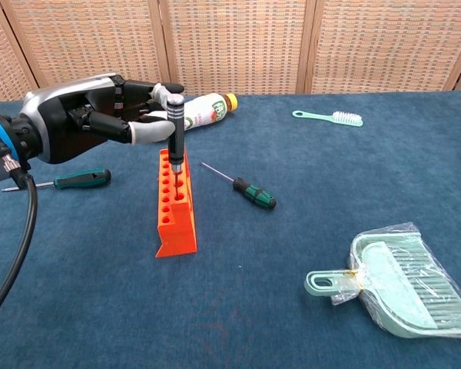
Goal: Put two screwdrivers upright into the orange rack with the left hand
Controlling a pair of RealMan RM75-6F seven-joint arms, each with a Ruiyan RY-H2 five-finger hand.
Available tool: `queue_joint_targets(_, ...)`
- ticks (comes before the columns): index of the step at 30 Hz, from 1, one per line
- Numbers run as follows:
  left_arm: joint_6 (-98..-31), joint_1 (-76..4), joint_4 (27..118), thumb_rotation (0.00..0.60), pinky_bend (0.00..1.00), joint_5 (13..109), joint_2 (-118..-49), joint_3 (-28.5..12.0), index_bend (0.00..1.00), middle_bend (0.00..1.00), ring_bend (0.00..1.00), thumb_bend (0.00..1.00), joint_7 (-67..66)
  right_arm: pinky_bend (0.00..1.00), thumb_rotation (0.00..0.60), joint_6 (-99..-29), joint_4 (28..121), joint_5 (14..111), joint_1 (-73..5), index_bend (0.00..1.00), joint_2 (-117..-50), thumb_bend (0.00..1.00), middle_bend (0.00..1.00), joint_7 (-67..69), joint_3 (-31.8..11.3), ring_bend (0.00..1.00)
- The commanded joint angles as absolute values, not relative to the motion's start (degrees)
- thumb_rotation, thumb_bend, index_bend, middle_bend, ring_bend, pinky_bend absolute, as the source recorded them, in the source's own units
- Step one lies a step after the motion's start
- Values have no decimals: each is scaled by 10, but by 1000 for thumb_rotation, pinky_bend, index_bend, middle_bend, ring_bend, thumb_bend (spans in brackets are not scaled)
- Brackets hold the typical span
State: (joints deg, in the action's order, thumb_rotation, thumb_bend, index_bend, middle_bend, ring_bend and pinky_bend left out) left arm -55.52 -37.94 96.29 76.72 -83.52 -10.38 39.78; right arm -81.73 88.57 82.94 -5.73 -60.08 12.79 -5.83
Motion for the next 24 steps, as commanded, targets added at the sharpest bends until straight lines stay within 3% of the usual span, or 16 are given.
queue_joint_targets(1, -555, -378, 949, 600, 0, 766, -847, -101, 656, 0, 0, 466, 395, 0, 600, -817, 886, 830, -57, 0, -601, 0, 0, 128, -58, 0)
queue_joint_targets(24, -553, -373, 903, 600, 0, 783, -884, -91, 656, 0, 0, 466, 399, 0, 600, -815, 884, 829, -58, 0, -599, 0, 0, 135, -58, 0)
